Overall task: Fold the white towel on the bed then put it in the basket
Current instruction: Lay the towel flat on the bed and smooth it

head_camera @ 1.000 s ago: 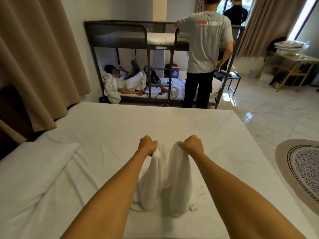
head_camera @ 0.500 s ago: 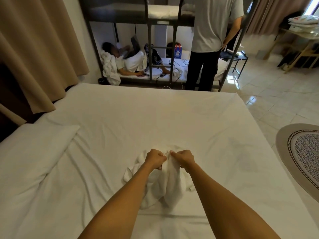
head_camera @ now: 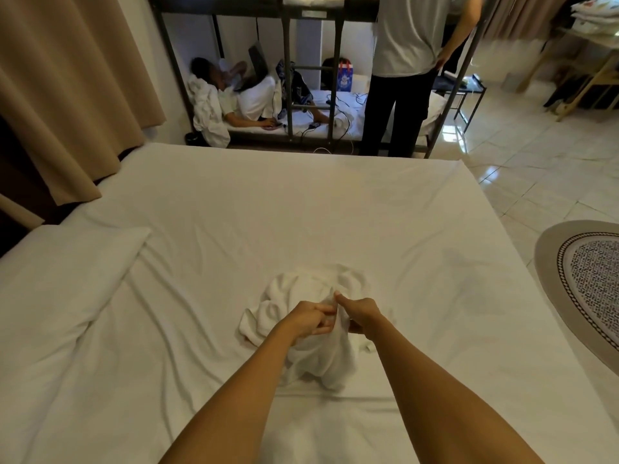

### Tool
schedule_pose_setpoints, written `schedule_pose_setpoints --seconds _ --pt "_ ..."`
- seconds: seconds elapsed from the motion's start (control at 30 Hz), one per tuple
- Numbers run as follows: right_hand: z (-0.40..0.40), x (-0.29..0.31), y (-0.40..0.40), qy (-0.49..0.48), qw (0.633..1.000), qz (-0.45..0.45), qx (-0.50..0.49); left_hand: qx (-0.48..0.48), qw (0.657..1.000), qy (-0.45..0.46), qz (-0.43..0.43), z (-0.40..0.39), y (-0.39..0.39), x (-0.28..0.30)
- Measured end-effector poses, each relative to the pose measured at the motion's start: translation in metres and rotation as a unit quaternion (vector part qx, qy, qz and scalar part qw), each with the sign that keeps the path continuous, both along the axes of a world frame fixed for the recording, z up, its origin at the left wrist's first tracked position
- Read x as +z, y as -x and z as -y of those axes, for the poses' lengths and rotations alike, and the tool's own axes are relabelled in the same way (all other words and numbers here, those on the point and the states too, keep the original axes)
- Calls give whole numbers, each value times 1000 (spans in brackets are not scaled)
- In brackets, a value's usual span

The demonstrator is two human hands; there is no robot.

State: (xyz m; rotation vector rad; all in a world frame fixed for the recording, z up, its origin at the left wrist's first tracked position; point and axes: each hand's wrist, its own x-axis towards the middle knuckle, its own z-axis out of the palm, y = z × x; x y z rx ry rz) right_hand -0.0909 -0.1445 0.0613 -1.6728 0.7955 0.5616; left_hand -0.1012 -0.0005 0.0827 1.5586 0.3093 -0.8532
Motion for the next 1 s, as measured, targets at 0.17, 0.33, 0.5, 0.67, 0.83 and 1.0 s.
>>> schedule_pose_setpoints --seconds 0.17,0.33,0.5,0.67,0.83,1.0 --pt "2 -7 6 -1 1000 -10 2 -13 998 31 -52 -2 2 -7" --pt "9 -20 5 2 1000 -8 -16 -22 996 44 -69 -3 0 -15" --pt "17 -25 7 -10 1000 16 -16 19 998 12 -66 2 -19 -13" --pt "26 -24 15 1 992 86 92 -24 992 -120 -8 18 -51 -28" --pt "34 -26 27 -34 985 103 138 -119 970 -207 33 46 -79 -47" --pt "34 -38 37 -68 982 91 149 -238 918 -311 65 80 -90 -67"
